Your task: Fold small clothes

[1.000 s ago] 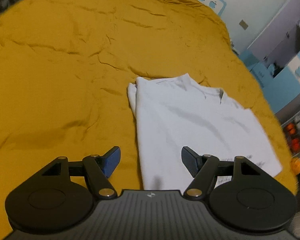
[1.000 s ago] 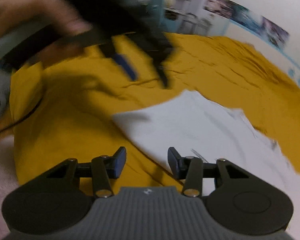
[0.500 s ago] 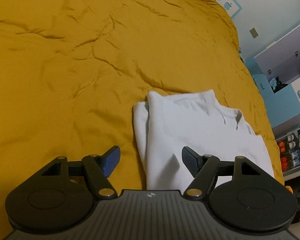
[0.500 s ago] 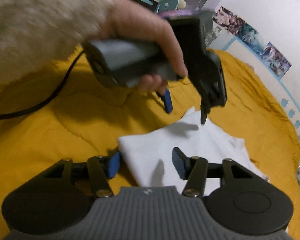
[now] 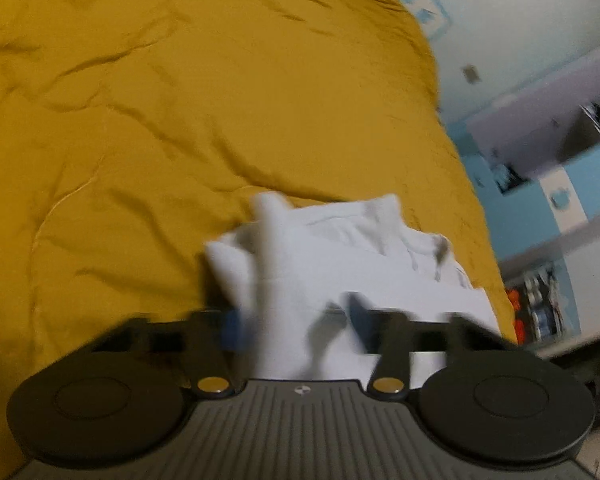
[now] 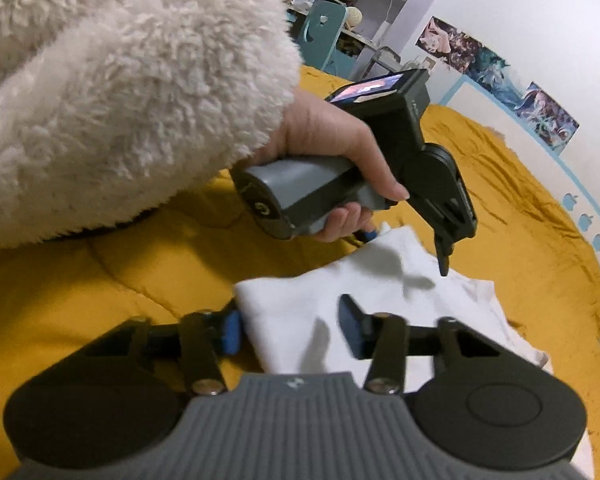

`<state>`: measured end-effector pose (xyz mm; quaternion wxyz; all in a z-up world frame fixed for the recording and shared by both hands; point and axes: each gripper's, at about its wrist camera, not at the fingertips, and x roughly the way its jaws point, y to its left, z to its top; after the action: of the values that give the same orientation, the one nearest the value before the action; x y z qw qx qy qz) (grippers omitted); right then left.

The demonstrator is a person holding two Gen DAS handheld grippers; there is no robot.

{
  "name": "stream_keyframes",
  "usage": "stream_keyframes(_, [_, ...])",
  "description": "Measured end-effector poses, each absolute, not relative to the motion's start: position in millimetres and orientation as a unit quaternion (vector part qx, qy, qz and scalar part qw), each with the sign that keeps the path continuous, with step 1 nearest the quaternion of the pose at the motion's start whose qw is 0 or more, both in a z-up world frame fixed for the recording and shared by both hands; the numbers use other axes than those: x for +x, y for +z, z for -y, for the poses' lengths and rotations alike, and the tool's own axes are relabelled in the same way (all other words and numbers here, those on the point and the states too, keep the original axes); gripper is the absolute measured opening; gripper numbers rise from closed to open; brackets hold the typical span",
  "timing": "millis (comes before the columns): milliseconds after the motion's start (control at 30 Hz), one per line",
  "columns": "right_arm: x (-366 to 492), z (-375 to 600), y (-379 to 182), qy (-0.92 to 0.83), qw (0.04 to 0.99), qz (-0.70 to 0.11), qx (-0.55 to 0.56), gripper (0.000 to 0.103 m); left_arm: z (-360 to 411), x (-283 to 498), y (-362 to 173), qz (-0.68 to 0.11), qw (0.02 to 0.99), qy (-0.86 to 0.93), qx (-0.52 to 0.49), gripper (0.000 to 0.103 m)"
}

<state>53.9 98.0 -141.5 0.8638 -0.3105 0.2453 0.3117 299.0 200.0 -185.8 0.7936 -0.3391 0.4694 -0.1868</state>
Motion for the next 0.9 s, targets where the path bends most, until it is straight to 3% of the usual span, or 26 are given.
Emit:
stream_keyframes(67, [55, -98, -142, 0.316, 0.863, -0.25, -0.304, 0.018, -204, 299, -187, -0.467, 0.786, -0.18, -0.363, 0.021])
stream_keyframes(133, [54, -95, -141, 0.313, 0.867, -0.252, -0.295, 0.009, -203, 299, -183, -0.464, 0.789, -0.179, -0.362, 0.019])
stream_keyframes(233, [58, -86, -134, 0.315, 0.875, -0.256, -0.265, 0.005, -198, 297, -169, -0.452, 0.794, -0.181, -0.363, 0.018])
stream_keyframes(633, [65, 30, -57, 0.237, 0.941, -0.225, -0.091, 0.002, -115, 307, -86, -0.412, 0.815, -0.221, -0.341, 0.018])
stream_keyframes(900, [58, 137, -47, 0.137, 0.965, -0.221, -0.024, 0.003, -13, 333, -64, -0.434, 0.82, -0.23, -0.295, 0.018])
